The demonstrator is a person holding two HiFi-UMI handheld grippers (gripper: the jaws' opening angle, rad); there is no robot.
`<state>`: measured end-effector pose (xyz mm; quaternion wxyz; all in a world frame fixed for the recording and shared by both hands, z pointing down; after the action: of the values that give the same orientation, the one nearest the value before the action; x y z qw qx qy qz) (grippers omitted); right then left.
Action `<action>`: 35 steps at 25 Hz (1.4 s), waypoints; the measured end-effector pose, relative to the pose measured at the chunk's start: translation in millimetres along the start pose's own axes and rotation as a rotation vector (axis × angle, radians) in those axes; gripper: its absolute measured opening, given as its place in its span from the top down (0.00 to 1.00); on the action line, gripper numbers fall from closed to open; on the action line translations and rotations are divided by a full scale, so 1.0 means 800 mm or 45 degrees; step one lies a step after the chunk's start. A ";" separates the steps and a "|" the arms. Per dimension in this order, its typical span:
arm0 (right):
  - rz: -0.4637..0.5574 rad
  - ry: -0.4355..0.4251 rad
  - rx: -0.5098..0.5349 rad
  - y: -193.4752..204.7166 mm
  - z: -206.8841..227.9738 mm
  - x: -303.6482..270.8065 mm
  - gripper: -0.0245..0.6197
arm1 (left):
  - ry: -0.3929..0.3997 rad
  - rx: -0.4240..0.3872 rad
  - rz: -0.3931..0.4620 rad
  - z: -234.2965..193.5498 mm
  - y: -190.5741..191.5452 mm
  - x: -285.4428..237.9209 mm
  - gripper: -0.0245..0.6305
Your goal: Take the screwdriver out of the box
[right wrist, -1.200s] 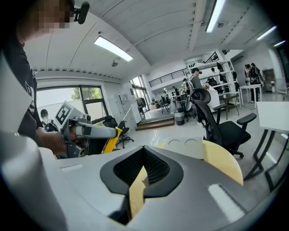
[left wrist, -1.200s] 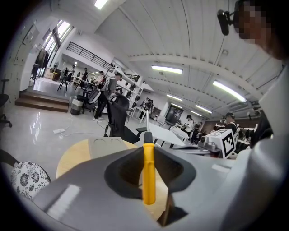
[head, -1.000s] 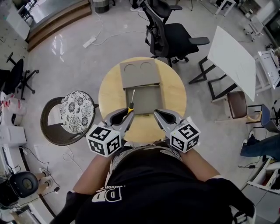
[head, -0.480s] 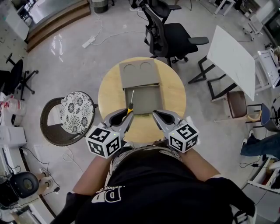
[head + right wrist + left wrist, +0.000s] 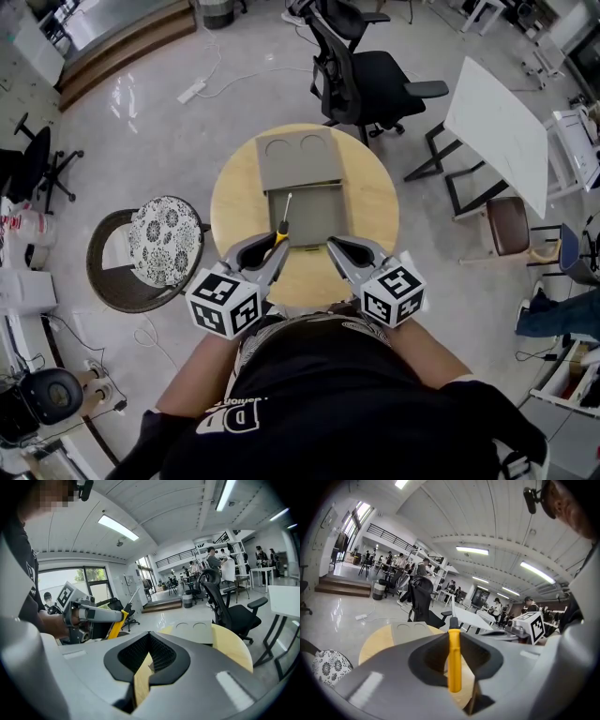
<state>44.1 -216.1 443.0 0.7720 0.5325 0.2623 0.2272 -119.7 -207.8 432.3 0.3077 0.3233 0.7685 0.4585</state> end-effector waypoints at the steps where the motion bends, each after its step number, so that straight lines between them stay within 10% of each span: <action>1: 0.000 0.000 0.000 0.000 0.000 0.000 0.96 | 0.001 -0.001 0.000 0.000 -0.001 0.000 0.75; 35: 0.000 0.001 -0.004 0.003 0.003 -0.002 0.96 | -0.008 -0.013 0.014 0.002 -0.002 -0.001 0.75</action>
<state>44.6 -217.8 446.6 0.7729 0.5311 0.2621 0.2278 -118.1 -208.4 430.3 0.3095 0.3272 0.7633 0.4632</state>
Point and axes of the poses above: the fingertips, and each gripper's own axes: x backward along the fingers, z to its right, y out of its underside, the point moved 5 cm from there along x, backward along the fingers, and after that the axes turned 12 degrees about z, right-handed, at the moved point
